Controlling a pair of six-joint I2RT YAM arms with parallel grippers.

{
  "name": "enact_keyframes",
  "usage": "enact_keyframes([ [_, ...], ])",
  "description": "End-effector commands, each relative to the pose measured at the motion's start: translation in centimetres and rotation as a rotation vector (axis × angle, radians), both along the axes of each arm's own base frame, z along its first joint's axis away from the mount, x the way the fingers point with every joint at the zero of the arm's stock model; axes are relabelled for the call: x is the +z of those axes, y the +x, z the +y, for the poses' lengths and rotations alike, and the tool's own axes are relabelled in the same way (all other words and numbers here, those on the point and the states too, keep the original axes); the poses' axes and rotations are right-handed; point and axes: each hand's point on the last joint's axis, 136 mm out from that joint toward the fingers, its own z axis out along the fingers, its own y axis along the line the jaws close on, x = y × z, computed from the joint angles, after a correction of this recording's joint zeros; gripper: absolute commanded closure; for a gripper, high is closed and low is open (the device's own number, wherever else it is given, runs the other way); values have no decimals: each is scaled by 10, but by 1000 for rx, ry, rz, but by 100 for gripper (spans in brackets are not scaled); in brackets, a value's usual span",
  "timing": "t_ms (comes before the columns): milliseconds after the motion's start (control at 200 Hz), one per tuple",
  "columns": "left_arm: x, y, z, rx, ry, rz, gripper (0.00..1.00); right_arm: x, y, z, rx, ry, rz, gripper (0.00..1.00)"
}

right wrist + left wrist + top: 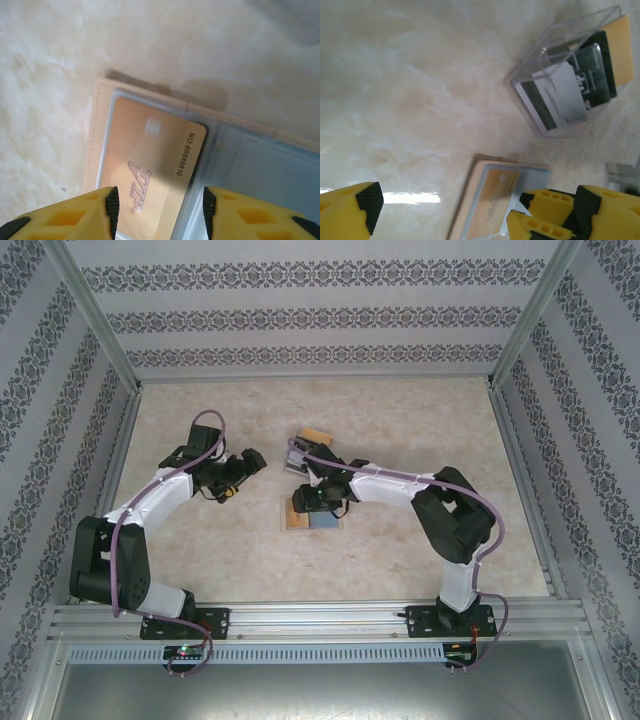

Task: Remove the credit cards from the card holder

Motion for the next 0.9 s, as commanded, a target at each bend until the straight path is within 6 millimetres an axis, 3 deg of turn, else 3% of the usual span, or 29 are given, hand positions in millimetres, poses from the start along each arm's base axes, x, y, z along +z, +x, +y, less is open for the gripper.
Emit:
enact_keyframes([
  [0, -1, -1, -24, -40, -48, 8, 0, 34, 17, 2, -84, 121, -58, 50],
  [155, -14, -10, -49, -109, -39, 57, 2, 31, 9, -7, -140, 169, 14, 54],
  [305, -29, -18, -71, -182, -20, 99, 11, 21, 2, -7, -174, 189, 66, 58],
  [380, -35, -21, -79, -209, -12, 117, 21, 13, 1, -7, -190, 195, 93, 62],
  [455, -39, -22, -85, -227, -4, 126, 38, 8, -1, -5, -190, 205, 109, 69],
  [575, -49, -22, -93, -254, 1, 149, 54, 1, -1, -5, -194, 196, 114, 72],
  [894, -73, -27, -97, -290, 42, 210, 74, -11, 1, -4, -186, 185, 141, 80],
])
